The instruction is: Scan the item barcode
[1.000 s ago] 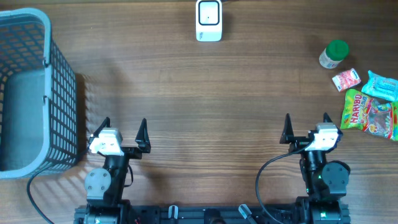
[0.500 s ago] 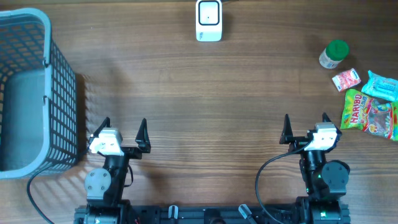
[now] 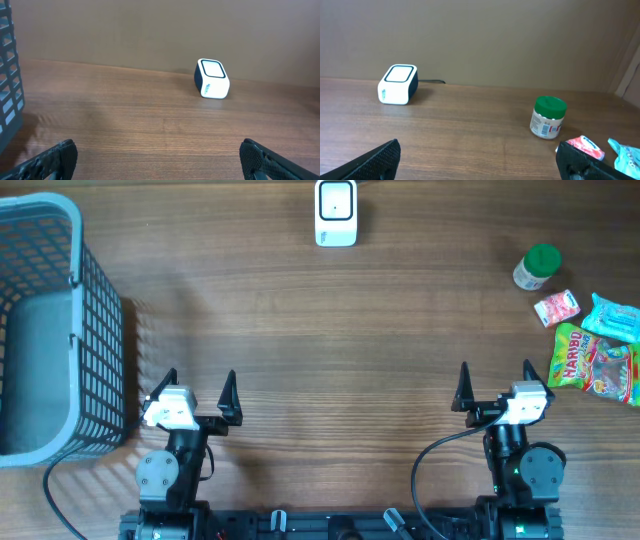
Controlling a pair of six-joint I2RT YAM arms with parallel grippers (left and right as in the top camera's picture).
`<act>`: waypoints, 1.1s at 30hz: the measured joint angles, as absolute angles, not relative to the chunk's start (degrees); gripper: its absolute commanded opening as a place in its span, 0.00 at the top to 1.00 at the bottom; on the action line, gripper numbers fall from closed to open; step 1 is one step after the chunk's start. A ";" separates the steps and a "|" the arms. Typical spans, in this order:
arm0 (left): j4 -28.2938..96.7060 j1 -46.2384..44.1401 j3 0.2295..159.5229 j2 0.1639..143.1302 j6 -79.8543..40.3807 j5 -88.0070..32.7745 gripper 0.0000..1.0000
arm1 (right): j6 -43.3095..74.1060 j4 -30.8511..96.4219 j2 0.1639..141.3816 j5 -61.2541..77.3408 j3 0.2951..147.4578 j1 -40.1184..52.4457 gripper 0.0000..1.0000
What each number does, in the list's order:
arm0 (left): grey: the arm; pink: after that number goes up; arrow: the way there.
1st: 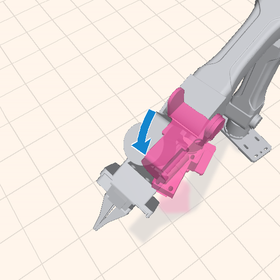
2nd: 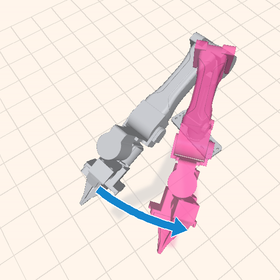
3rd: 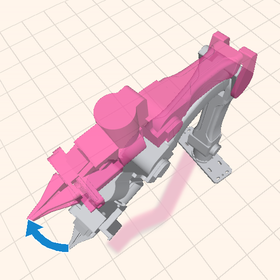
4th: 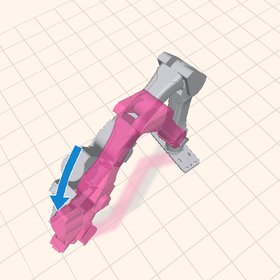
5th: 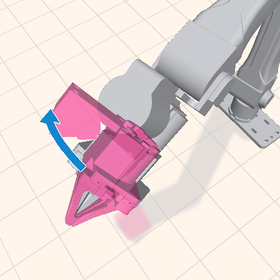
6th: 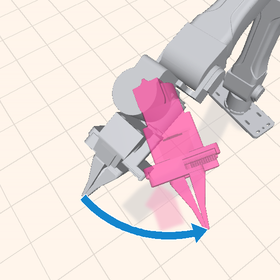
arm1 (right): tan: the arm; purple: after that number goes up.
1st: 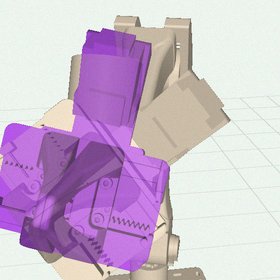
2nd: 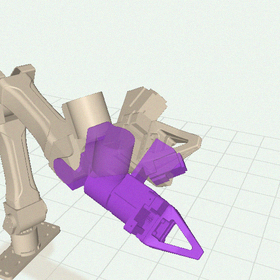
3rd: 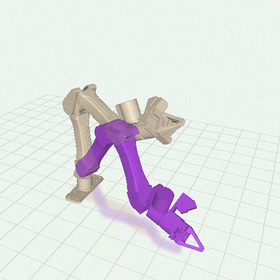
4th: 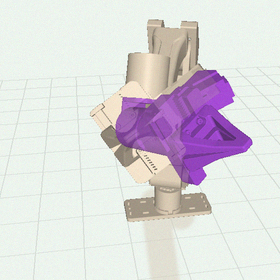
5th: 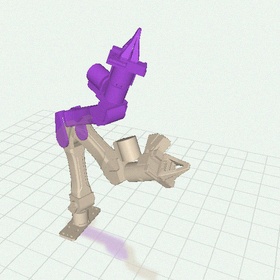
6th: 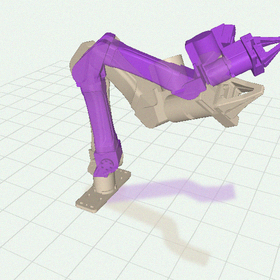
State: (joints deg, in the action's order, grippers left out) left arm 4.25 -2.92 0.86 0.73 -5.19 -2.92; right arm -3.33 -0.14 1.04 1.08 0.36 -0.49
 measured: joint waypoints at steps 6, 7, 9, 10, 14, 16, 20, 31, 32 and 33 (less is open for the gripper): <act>4.25 -2.92 0.86 0.73 -5.19 -2.92 0.00 | -3.33 -0.12 1.04 1.10 0.36 -0.49 0.00; 4.25 -2.92 0.86 0.73 -5.19 -2.92 0.00 | -3.33 -0.12 1.04 1.08 0.36 -0.49 0.00; 4.25 -2.92 0.86 0.73 -5.19 -2.92 0.00 | -3.33 -0.10 1.04 1.08 0.36 -0.49 0.00; 4.25 -2.92 0.86 0.73 -5.19 -2.92 0.00 | -3.33 -0.10 1.04 1.10 0.36 -0.49 0.00; 4.25 -2.92 0.86 0.73 -5.19 -2.92 0.00 | -3.33 -0.03 1.04 1.08 0.36 -0.49 0.00; 4.25 -2.92 0.86 0.73 -5.19 -2.92 0.00 | -3.33 -0.03 1.04 1.08 0.36 -0.49 0.00; 4.25 -2.92 0.86 0.73 -5.19 -2.92 0.00 | -3.33 -0.03 1.04 1.10 0.36 -0.49 0.00; 4.25 -1.69 0.86 0.73 -5.19 -2.92 0.00 | -3.33 -0.03 1.04 1.10 0.36 -0.49 0.00; 4.25 -1.69 0.86 0.73 -5.19 -2.92 0.00 | -3.33 -0.03 1.04 1.08 0.36 -0.49 0.00; 4.25 -1.69 0.86 0.73 -5.19 -2.92 0.00 | -3.33 -0.01 1.04 1.10 0.36 -0.49 0.00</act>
